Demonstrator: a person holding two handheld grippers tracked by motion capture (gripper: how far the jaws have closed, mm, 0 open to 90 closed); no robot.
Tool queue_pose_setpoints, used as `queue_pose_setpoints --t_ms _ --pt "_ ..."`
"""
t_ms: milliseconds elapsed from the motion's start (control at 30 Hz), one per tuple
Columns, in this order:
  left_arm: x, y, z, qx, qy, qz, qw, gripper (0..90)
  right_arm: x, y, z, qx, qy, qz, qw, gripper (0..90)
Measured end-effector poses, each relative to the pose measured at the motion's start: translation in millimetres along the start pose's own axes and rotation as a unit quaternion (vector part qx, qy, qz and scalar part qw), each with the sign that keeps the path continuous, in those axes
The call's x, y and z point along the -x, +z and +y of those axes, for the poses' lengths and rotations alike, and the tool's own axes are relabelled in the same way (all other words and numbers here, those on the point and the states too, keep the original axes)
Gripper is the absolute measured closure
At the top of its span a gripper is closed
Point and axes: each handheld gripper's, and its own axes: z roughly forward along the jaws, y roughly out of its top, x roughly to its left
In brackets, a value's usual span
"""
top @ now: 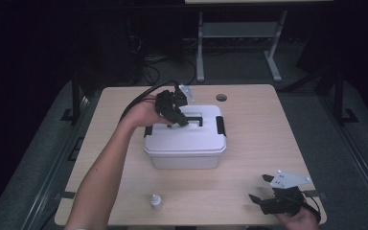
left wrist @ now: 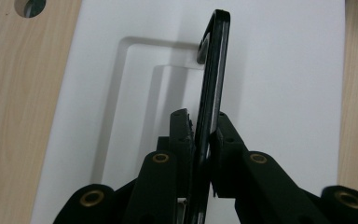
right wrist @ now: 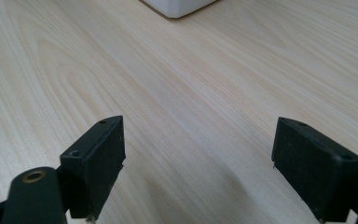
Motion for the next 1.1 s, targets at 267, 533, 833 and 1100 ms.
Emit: queue_pose_setpoints --t_ms 267,533,833,1100 --pt "-1.0 -0.1 0.7 0.006 0.011 -0.018 0.9998 84.0 0.0 -0.2 -0.1 0.0 0.003 0.0 1.0 16.7" --pt "-1.1 -2.8 0.3 0.011 0.016 -0.022 0.9996 84.1 -0.5 0.3 -0.3 0.0 0.004 0.001 1.0 16.7" --pt "-0.4 -12.3 5.4 0.014 0.024 -0.017 0.9995 84.1 -0.2 0.0 -0.7 -0.002 0.003 0.002 1.0 16.7" --pt "2.2 -31.5 1.5 0.024 0.022 -0.008 0.9994 84.1 -1.4 0.2 -0.2 -0.002 0.011 0.004 0.9999 16.6"
